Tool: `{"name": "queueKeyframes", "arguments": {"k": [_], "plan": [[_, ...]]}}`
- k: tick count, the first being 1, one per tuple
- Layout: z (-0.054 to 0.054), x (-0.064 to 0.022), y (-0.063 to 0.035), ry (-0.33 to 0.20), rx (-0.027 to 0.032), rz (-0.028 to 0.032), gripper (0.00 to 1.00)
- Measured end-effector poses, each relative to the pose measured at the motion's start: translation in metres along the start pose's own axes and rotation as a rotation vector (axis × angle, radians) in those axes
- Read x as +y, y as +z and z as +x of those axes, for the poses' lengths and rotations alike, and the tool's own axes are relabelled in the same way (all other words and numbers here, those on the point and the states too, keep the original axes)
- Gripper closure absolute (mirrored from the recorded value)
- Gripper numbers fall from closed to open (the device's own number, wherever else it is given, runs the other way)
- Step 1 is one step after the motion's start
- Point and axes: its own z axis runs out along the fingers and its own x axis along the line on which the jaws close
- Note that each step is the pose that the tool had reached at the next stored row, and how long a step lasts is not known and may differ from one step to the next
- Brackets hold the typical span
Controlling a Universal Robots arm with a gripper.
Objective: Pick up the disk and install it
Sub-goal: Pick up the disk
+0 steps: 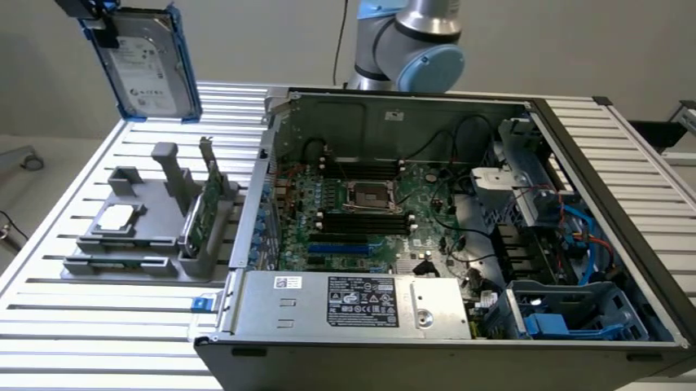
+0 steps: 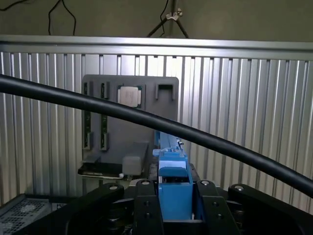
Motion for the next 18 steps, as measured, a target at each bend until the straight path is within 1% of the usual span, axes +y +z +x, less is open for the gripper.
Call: {"name": "queueKeyframes", "arguments": {"k": [3, 8, 11, 16, 18], "plan": [[0.001, -0.0134, -0.0042, 0.0, -0.0011, -0.0007, 0.68], [0.004, -0.0362, -0.0097, 0.0, -0.0083, -0.0006, 0.68], [0.006, -0.0499, -0.011, 0.0, -0.0113, -0.0006, 0.68], [0.01, -0.0723, -0.0122, 0.0, -0.0138, -0.0006, 0.68], [0.013, -0.0815, -0.0142, 0.0, -0.0149, -0.0004, 0.68]]}}
